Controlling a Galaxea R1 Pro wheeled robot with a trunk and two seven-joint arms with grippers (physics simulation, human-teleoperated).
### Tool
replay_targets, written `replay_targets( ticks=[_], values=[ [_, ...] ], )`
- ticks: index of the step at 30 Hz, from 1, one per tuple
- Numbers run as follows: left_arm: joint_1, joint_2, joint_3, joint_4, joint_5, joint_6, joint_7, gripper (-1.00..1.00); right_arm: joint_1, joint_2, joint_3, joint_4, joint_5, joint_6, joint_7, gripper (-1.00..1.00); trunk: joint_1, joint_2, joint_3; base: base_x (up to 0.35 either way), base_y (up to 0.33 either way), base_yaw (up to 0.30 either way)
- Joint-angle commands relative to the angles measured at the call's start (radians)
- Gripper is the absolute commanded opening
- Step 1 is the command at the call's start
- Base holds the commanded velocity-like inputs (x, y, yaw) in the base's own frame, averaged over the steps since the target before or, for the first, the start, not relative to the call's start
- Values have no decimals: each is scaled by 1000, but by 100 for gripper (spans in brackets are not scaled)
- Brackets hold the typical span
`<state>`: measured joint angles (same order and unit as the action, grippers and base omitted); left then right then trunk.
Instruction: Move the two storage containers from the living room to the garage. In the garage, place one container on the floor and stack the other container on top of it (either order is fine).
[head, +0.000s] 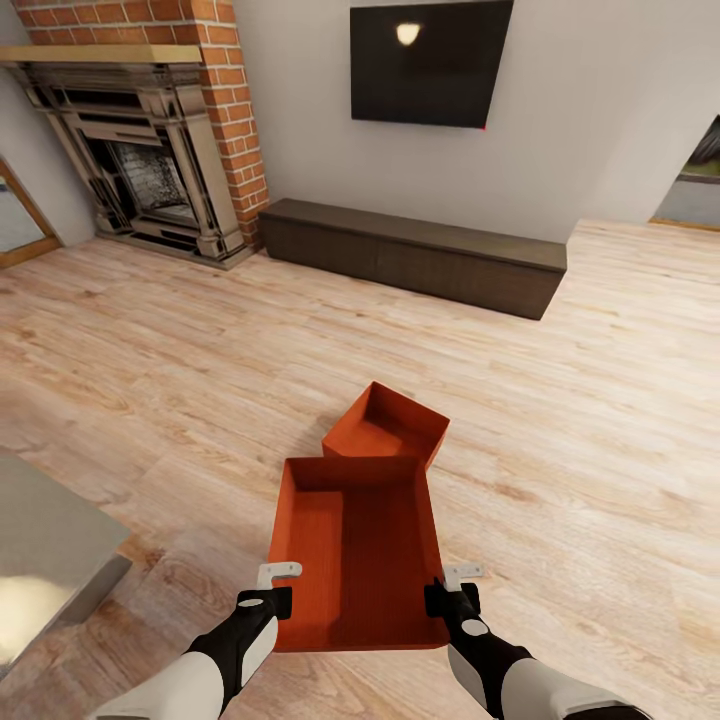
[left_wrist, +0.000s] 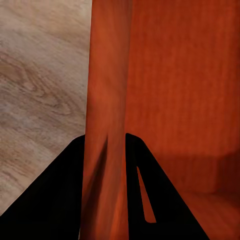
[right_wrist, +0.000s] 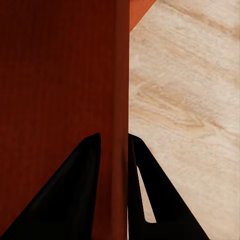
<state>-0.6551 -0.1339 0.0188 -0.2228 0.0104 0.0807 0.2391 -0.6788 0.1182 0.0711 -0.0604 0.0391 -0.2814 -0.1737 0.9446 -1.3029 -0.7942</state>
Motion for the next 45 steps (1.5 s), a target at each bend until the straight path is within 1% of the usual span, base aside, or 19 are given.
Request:
replay_targets(
  ticks=[1, 9, 33, 41, 43, 45],
  values=[
    [0, 0, 12, -3, -10, 7, 9, -100, -1, 0, -13, 1, 0, -2, -7, -100, -4, 7, 3, 0, 0, 0],
    [0, 0, 12, -3, -10, 7, 9, -100, -1, 4, -13, 1, -1, -1, -14, -100, -35, 63, 28, 0, 0, 0],
    [0, 0, 12, -4, -10, 7, 9, -100, -1, 3, -13, 1, 0, -4, -18, -100, -127, 231, 103, 0, 0, -1],
    [0, 0, 12, -5, -10, 7, 9, -100, -1, 4, -13, 1, 0, -5, -18, -100, -127, 231, 112, 0, 0, -73],
    [0, 0, 12, -6, 0, 7, 9, -100, -1, 5, -13, 1, 1, -5, -18, -100, -127, 231, 115, 0, 0, -94],
    [0, 1, 11, -6, 18, 7, 9, -100, -1, 5, -13, 1, 1, -5, -18, -100, -127, 231, 118, 0, 0, -94]
  ],
)
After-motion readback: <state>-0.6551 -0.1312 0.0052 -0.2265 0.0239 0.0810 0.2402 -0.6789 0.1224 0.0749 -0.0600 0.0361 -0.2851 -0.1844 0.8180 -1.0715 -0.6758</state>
